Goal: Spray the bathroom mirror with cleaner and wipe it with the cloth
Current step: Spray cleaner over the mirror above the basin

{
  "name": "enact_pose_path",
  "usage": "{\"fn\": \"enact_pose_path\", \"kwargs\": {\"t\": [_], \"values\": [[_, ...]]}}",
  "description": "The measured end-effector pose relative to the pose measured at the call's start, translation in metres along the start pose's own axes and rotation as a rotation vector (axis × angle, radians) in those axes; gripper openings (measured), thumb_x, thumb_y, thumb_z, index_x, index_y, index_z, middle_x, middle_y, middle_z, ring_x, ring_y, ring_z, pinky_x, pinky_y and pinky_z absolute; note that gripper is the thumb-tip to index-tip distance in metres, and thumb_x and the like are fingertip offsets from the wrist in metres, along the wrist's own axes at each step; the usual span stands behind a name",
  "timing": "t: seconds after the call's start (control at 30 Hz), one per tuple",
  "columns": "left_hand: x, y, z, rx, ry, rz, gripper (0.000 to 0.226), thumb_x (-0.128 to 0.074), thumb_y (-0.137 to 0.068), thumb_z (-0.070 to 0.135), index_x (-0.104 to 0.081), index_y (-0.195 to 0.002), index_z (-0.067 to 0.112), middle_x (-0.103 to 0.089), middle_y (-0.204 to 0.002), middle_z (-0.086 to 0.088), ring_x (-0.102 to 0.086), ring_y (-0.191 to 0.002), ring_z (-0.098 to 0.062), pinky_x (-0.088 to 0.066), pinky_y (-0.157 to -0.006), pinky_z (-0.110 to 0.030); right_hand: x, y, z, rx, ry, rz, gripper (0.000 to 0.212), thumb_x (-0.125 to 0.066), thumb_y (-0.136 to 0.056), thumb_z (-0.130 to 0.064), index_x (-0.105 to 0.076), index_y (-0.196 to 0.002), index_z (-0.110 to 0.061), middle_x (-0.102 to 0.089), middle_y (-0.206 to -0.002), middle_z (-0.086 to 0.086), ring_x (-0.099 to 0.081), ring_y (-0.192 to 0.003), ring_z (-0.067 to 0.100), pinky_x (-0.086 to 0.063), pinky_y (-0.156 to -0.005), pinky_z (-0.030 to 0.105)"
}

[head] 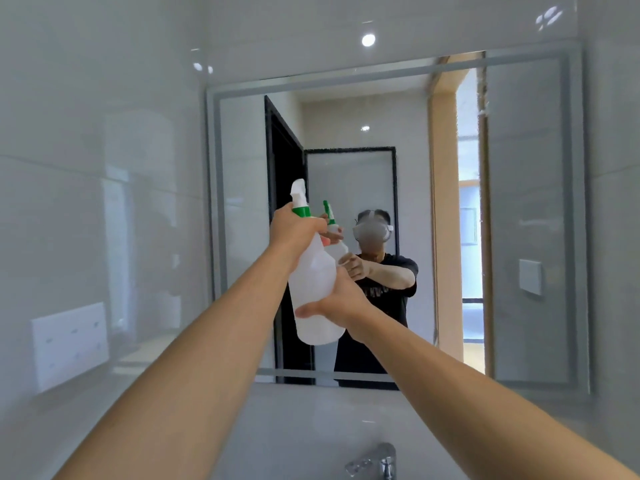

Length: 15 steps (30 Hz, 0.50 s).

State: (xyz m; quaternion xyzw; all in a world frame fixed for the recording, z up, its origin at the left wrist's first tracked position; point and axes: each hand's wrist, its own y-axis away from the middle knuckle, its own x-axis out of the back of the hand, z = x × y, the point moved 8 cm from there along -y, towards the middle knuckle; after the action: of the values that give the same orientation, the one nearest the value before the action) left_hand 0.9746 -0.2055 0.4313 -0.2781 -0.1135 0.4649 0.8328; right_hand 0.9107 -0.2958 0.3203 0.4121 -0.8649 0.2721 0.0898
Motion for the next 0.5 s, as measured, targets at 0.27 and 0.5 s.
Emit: {"fn": "enact_pose_path", "kwargs": {"t": [0.27, 0.5], "values": [[0.076, -0.002, -0.013, 0.028, -0.125, 0.176, 0.029, -0.068, -0.068, -0.005, -0.058, -0.091, 0.010, -0.062, -0.081, -0.007, -0.071, -0.056, -0.026, -0.060, -0.063, -0.040, -0.070, -0.003, -0.013, -0.002, -0.004, -0.150, 0.086, -0.091, -0.057, -0.027, -0.037, -0.124, -0.023, -0.054, -0.114, -0.003, -0.053, -0.109, 0.021, -0.049, -0.087, 0.036], [0.130, 0.019, -0.034, 0.066, -0.224, 0.281, 0.024, -0.068, -0.066, -0.003, -0.057, -0.083, 0.010, -0.060, -0.077, -0.009, -0.070, -0.054, -0.026, -0.056, -0.060, -0.038, -0.125, 0.008, -0.007, -0.001, -0.015, -0.241, 0.087, -0.091, -0.059, -0.027, -0.036, -0.127, -0.024, -0.053, -0.113, -0.005, -0.052, -0.107, 0.020, -0.043, -0.074, 0.029]]}}
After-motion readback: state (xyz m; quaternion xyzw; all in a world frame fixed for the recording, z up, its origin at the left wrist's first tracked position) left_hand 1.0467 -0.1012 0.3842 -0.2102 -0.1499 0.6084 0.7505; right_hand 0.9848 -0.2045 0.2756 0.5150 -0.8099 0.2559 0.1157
